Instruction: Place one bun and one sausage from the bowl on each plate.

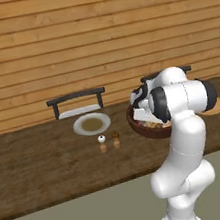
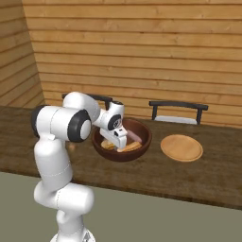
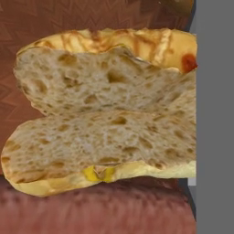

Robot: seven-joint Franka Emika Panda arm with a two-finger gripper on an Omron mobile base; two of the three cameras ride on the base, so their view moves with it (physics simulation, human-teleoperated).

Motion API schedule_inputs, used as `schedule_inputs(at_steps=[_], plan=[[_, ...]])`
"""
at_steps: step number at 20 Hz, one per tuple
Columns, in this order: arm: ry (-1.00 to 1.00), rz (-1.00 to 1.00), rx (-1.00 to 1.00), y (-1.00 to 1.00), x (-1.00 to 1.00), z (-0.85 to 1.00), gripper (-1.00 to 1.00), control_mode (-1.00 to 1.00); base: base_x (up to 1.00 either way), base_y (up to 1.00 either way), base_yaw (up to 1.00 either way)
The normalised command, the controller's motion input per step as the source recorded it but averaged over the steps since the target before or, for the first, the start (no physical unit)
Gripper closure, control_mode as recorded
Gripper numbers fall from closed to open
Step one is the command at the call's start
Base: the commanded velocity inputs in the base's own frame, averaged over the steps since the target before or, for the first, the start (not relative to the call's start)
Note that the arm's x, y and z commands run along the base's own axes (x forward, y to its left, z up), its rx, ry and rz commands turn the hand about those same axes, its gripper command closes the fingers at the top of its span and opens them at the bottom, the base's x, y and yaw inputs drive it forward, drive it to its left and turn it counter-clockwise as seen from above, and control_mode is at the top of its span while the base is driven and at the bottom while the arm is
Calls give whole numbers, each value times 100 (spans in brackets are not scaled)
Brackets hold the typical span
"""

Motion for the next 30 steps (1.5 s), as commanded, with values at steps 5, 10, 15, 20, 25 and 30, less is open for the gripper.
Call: schedule_inputs(at_steps=[5,10,15,20,25,30], plan=[[1,0,0,0,0,-3,100,-100,0,0,0],[-2,0,1,0,-10,24,100,-100,0,0,0],[-11,7,6,0,-15,98,100,-100,0,0,0],[-6,38,-8,51,-23,79,100,-100,0,0,0],[-7,71,-9,100,-2,33,100,-100,0,0,0],[-5,48,-11,82,32,28,100,-100,0,0,0]])
